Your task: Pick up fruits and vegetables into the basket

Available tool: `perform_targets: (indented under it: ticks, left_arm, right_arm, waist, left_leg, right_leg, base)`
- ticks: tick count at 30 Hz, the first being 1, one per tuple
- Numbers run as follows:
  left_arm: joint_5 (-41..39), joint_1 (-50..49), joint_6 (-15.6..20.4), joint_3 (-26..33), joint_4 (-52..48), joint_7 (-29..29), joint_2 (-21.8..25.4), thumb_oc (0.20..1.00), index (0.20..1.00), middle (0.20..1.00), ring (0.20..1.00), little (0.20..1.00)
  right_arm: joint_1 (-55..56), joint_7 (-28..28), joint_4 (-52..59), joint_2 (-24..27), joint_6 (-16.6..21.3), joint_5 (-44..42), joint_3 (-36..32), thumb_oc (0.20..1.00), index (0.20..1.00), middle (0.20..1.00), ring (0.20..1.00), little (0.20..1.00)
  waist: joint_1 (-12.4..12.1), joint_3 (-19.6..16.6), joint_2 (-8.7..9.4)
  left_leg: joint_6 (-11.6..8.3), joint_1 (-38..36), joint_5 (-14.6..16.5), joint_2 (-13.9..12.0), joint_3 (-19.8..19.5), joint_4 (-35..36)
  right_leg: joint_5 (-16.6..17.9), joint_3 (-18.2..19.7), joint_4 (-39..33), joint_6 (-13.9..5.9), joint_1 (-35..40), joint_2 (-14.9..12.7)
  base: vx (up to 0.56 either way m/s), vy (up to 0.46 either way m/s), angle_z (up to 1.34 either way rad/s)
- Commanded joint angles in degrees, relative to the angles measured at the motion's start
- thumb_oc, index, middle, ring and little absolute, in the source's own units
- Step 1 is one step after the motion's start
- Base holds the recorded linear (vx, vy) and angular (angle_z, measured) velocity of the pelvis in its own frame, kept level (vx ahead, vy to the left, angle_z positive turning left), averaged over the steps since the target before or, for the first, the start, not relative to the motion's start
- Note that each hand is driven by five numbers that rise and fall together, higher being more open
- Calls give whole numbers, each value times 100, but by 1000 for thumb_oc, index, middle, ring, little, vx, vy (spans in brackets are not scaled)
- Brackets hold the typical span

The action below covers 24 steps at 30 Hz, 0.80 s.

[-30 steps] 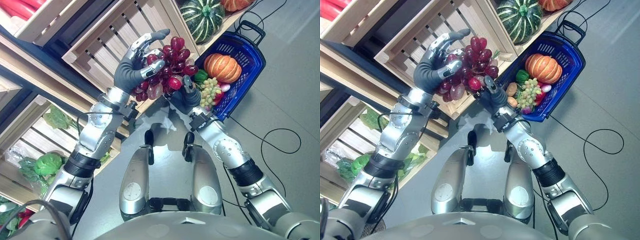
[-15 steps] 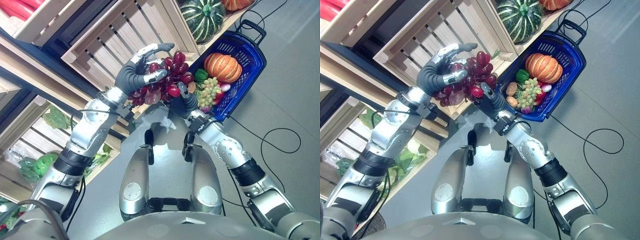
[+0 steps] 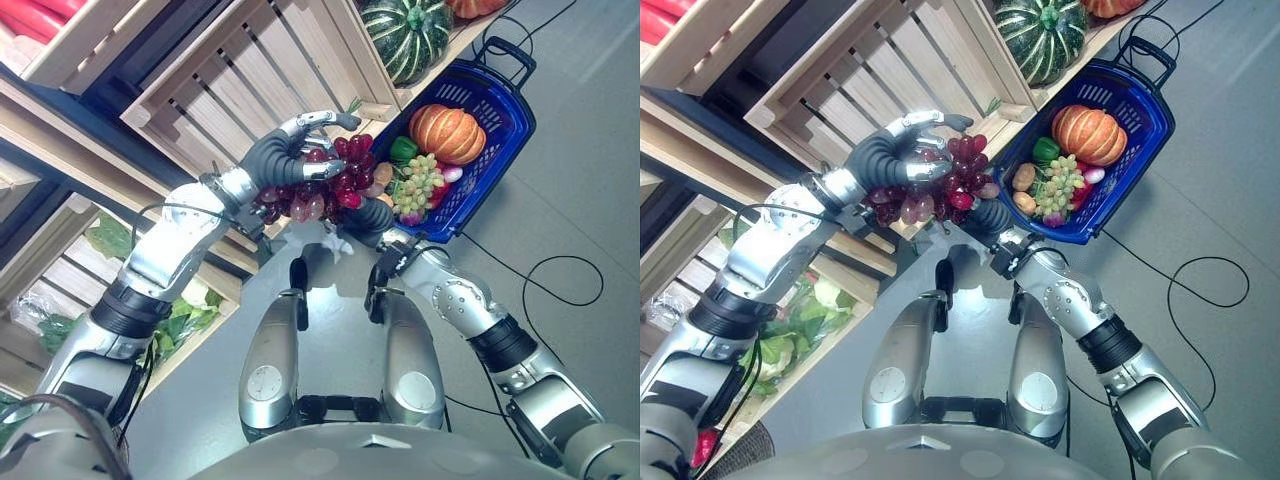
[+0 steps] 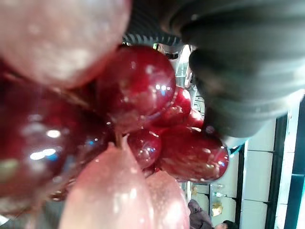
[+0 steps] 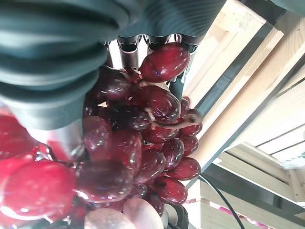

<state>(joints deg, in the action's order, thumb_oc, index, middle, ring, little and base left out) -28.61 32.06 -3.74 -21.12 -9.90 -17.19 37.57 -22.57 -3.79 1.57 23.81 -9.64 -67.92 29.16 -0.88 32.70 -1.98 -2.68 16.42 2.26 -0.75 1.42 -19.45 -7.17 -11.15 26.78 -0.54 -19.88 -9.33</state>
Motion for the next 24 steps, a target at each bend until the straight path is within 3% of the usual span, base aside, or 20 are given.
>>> perform_targets:
  ticks: [1,6,7,8,9,10,11,12,13,15,17,19,24]
  left_arm:
    - [-333,-121,18,-636,-809,-311,-292,200,200,200,200,200]
    - [-844,-253,-169,-753,-776,-443,-507,200,200,200,200,200]
    - [-932,-258,-190,-782,-760,-489,-544,231,231,231,231,231]
    - [-1025,-271,-206,-833,-712,-530,-590,316,316,316,316,316]
    - [-1103,-282,-219,-859,-681,-557,-622,316,316,316,316,316]
    - [-1189,-315,-241,-890,-638,-559,-692,454,454,454,454,454]
    - [-1212,-343,-218,-921,-610,-545,-747,495,495,495,495,495]
    - [-1230,-359,-148,-951,-582,-499,-783,671,671,671,671,671]
    - [-1278,-386,-118,-979,-546,-450,-833,1000,1000,1000,1000,1000]
    - [-1388,-446,-109,-1035,-464,-398,-939,1000,1000,1000,1000,1000]
    - [-1407,-509,107,-1040,-396,-190,-1034,1000,1000,1000,1000,1000]
    - [-1433,-578,242,-967,-392,-45,-1074,1000,1000,1000,1000,1000]
    - [-1055,-834,1180,-482,-431,661,-1102,1000,1000,1000,1000,1000]
  right_arm:
    - [-725,-428,624,-499,681,-231,-28,200,200,200,200,200]
    - [-739,-474,595,-601,845,-209,1,200,200,200,200,200]
    - [-777,-478,585,-616,897,-205,10,200,200,200,200,200]
    - [-800,-507,546,-644,974,-208,21,200,200,200,200,200]
    - [-814,-518,523,-661,1027,-214,31,200,200,200,200,200]
    - [-849,-553,492,-686,1095,-234,28,200,200,200,200,200]
    - [-857,-571,470,-714,1169,-227,56,200,200,200,200,200]
    - [-880,-602,457,-721,1202,-237,53,200,200,200,200,200]
    - [-894,-635,456,-729,1238,-246,55,200,200,200,200,200]
    - [-913,-655,475,-759,1361,-252,79,200,200,200,200,200]
    - [-950,-724,533,-795,1760,-334,3,200,200,200,200,200]
    - [-930,-835,599,-781,1826,-374,-100,200,200,200,200,200]
    - [-818,-1154,909,-830,1947,-525,-425,200,200,200,200,200]
  waist:
    - [133,-291,-223]
    - [142,-291,-230]
    - [143,-291,-232]
    - [144,-291,-231]
    - [144,-291,-231]
    - [147,-291,-227]
    - [151,-291,-225]
    - [156,-291,-227]
    - [163,-291,-230]
    - [172,-291,-240]
    - [178,-291,-246]
    - [182,-291,-247]
    - [128,-291,-263]
  left_leg:
    - [492,-164,453,415,483,38]
    - [505,-136,481,419,495,16]
    - [508,-123,458,420,501,35]
    - [512,-129,475,414,506,32]
    - [512,-125,472,415,502,31]
    - [518,-115,472,412,515,31]
    - [522,-110,476,410,526,26]
    - [521,-105,473,407,534,35]
    - [522,-107,472,407,536,38]
    - [528,-101,465,408,537,37]
    - [527,-87,459,404,552,29]
    - [524,-90,474,397,553,23]
    - [512,-48,499,398,517,-25]
  right_leg:
    - [43,-48,-449,-81,319,260]
    - [33,-40,-445,-82,293,270]
    - [63,-38,-476,-81,279,276]
    - [46,-40,-456,-80,273,273]
    - [49,-37,-457,-82,270,278]
    - [53,-34,-459,-77,256,280]
    - [55,-32,-469,-72,256,283]
    - [62,-39,-487,-71,257,286]
    - [66,-39,-492,-69,260,289]
    - [67,-33,-479,-64,247,295]
    - [58,-36,-460,-54,235,294]
    - [42,-55,-452,-60,242,285]
    - [2,-136,-413,-58,231,250]
  base:
    - [0,0,0]
    - [0,0,0]
    - [0,0,0]
    - [0,0,0]
    - [0,0,0]
    - [0,0,0]
    - [0,0,0]
    - [0,0,0]
    - [0,0,0]
    - [0,0,0]
    - [0,0,0]
    - [3,-25,0]
    - [0,-60,1]
